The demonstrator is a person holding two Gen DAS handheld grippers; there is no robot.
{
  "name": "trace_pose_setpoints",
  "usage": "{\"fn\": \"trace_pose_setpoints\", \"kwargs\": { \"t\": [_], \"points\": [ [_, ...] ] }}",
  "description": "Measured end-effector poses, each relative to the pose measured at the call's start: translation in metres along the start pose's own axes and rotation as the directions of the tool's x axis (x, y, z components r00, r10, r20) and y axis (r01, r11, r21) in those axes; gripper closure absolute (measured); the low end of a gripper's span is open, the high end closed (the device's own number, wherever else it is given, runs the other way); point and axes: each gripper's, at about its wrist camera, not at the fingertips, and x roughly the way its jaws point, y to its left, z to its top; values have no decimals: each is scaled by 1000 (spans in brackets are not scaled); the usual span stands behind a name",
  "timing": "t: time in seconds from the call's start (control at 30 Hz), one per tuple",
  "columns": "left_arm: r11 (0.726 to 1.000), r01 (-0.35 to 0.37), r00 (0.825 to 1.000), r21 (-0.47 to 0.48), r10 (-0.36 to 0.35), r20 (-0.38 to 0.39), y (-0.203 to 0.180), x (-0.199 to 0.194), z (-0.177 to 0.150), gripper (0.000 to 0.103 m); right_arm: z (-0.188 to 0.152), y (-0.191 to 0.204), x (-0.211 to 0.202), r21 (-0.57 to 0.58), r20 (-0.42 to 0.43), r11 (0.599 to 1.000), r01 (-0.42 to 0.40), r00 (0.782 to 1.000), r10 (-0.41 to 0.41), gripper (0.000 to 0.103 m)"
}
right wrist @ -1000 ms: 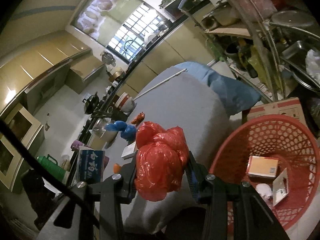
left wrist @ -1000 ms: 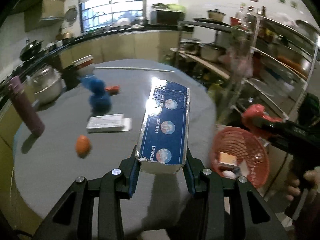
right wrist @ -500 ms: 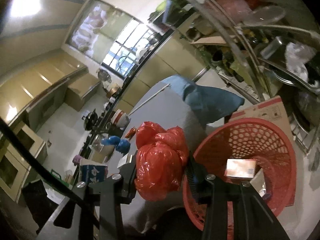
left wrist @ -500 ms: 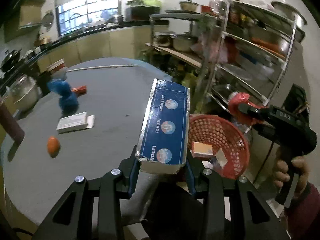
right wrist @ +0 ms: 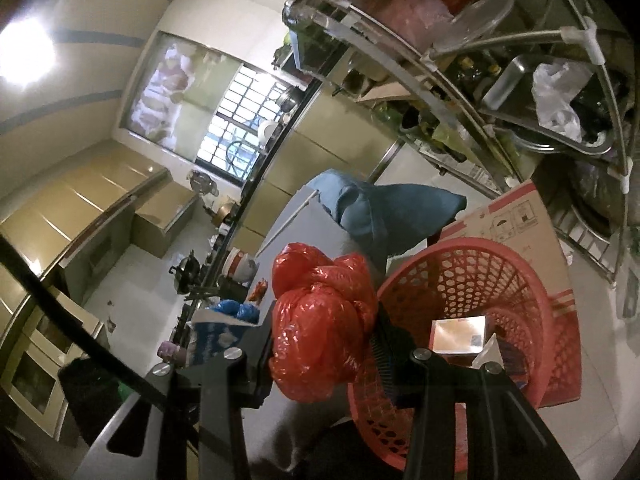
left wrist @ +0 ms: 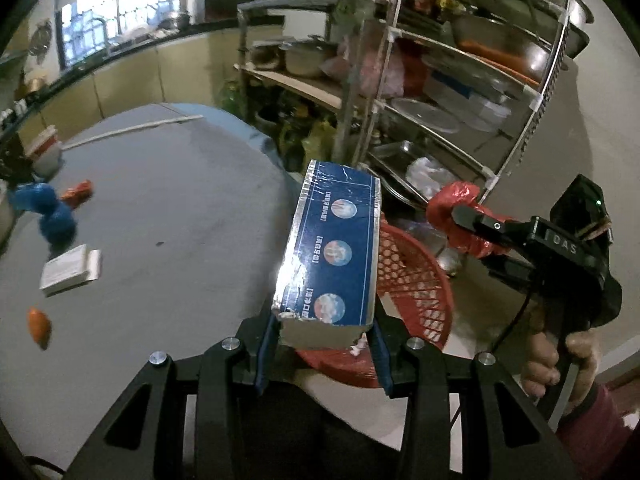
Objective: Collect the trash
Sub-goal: 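Carry carton and red bag to the red basket and release both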
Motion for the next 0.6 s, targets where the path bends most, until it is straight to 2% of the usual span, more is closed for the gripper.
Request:
{"fn": "trace_pose_setpoints", "kwargs": {
  "t": [0.23, 0.43, 0.47, 0.5, 0.57, 0.6],
  "points": [
    [997, 67, 995, 38, -65, -73, -24, 27, 4, 59, 3, -12, -3, 54, 9, 998, -28, 1000, 28, 56],
    [995, 89, 987, 43, -82, -137, -30, 49, 3, 59, 3, -21, 4, 100, -4, 994, -35, 999, 35, 54],
    [995, 96, 986, 41, -89, -144, -30, 52, 3, 58, 3, -21, 5, 99, -8, 995, -26, 1000, 27, 52],
    [994, 100, 985, 41, -93, -147, -31, 54, 4, 58, 3, -21, 5, 99, -11, 995, -10, 1000, 12, 44],
    [994, 101, 983, 41, -94, -157, -30, 59, 5, 51, 3, -24, 4, 115, -11, 993, 2, 1000, -1, 31],
    [994, 100, 983, 40, -93, -156, -29, 59, 5, 50, 3, -25, 4, 126, -7, 992, -4, 1000, 5, 30]
  ]
}}
